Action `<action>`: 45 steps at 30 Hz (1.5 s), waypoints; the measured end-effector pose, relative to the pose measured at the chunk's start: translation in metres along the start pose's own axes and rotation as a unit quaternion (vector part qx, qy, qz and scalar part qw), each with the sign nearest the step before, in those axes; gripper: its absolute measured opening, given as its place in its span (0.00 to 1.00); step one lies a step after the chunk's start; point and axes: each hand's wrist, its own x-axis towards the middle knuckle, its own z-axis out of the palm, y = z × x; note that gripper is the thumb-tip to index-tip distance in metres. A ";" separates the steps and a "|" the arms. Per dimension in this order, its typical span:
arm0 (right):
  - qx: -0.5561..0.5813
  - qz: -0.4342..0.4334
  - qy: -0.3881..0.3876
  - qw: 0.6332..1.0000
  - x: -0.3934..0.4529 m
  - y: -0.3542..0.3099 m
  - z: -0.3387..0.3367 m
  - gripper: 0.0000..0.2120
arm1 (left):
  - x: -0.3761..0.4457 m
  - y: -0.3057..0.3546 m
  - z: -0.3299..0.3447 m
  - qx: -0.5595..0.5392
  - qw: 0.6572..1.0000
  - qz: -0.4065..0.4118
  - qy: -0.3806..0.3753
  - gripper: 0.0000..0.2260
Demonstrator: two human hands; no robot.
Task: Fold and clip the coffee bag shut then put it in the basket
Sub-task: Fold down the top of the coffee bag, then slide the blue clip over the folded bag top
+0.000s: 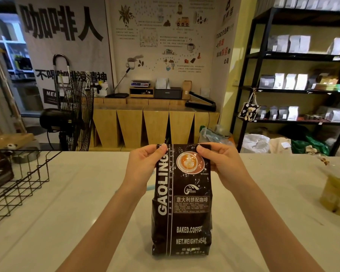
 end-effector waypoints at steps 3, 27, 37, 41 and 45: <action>-0.002 0.002 -0.008 1.000 0.000 0.001 -0.001 0.05 | 0.003 0.001 -0.007 0.030 0.998 -0.017 -0.046 0.08; 0.020 0.036 0.028 0.999 0.009 0.018 -0.003 0.05 | 0.046 -0.075 -0.097 0.452 0.891 -0.032 0.021 0.07; 0.033 0.030 0.014 0.999 0.007 0.016 -0.003 0.05 | 0.029 -0.009 -0.061 -0.008 1.000 0.001 -0.007 0.06; 0.042 0.020 0.002 0.999 0.005 0.015 -0.001 0.06 | 0.022 0.002 -0.050 0.051 0.997 0.026 -0.049 0.06; 0.044 0.008 0.000 0.999 0.004 0.013 0.001 0.06 | 0.017 0.001 -0.039 0.085 0.994 0.040 -0.059 0.04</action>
